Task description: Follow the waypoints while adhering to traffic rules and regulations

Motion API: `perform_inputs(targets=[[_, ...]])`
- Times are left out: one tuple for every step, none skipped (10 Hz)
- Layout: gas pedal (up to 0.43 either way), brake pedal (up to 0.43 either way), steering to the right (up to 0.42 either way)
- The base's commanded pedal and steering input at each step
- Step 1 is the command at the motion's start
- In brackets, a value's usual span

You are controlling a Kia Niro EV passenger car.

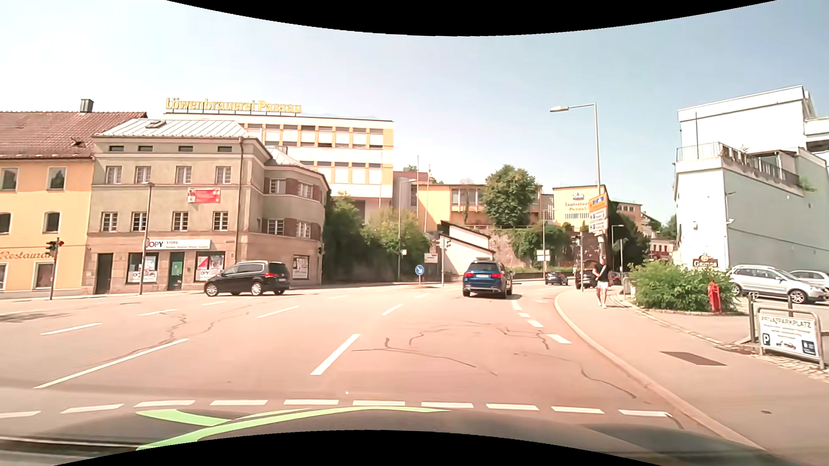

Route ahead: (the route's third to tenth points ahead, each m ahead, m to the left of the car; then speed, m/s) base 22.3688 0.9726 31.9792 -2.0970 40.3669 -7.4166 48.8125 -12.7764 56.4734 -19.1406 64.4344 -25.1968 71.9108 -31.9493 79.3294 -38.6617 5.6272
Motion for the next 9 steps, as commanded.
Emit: perform_inputs(targets=[[0.240, 0.000, 0.097], [0.228, 0.000, 0.090], [0.220, 0.000, 0.080], [0.197, 0.000, 0.073], [0.177, 0.000, 0.066], [0.157, 0.000, 0.062], [0.150, 0.000, 0.058], [0.098, 0.000, 0.057], [0.079, 0.000, 0.056]])
